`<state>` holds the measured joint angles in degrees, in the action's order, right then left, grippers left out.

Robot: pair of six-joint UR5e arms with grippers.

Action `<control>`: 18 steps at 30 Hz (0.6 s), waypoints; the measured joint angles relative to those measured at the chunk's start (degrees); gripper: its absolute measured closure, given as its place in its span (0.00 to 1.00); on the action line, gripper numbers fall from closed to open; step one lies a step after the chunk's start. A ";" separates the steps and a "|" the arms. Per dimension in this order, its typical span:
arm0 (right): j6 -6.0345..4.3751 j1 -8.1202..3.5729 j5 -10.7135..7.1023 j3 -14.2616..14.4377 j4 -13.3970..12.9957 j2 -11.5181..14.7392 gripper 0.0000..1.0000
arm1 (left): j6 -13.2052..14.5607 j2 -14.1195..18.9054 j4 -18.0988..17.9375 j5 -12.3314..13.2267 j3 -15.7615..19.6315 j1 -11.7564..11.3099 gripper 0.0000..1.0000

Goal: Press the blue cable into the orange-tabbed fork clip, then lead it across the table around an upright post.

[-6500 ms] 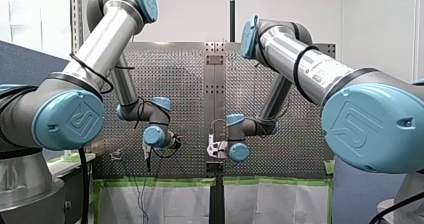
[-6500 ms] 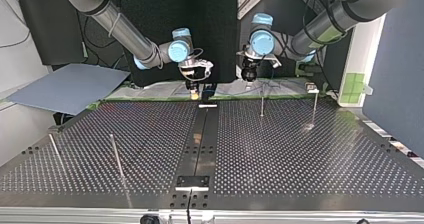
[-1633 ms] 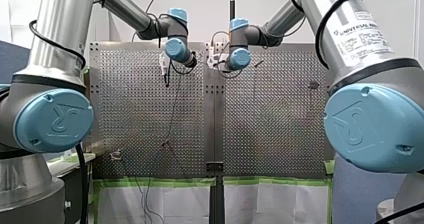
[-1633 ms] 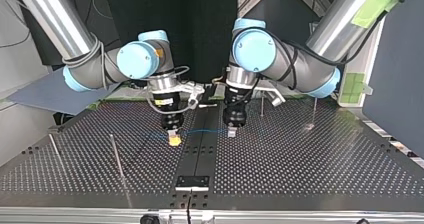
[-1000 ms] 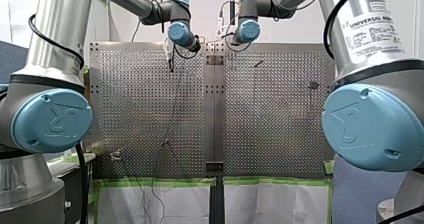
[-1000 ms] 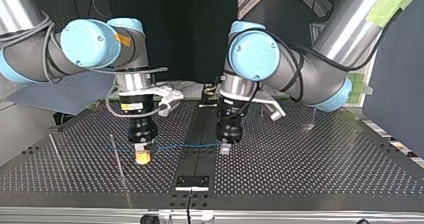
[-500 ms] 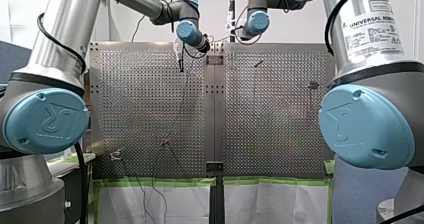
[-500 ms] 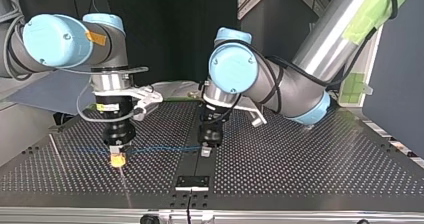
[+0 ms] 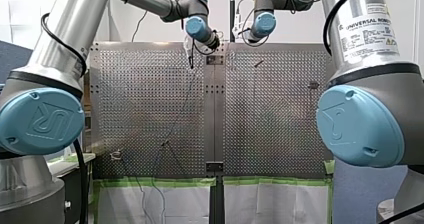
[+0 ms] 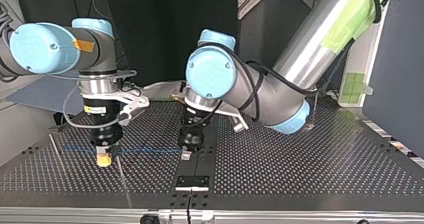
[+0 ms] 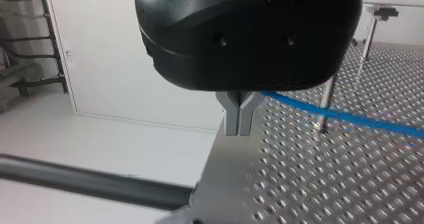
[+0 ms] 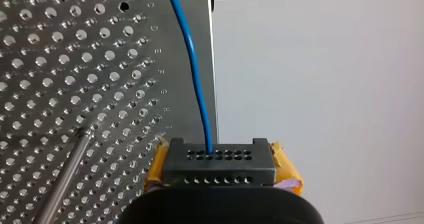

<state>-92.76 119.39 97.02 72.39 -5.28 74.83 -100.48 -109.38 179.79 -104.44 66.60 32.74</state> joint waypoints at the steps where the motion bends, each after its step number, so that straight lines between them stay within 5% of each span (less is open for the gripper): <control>1: -0.01 -0.13 -0.01 0.12 0.02 0.00 1.00 | -0.08 -0.11 0.02 -0.01 -0.45 0.21 1.00; 18: -0.01 -5.88 -0.31 0.61 2.09 0.01 1.00 | -0.49 -7.48 3.21 -0.16 -9.27 3.71 1.00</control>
<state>-92.78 113.51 96.72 73.00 -3.19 74.84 -100.98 -116.86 183.00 -104.60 57.33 36.45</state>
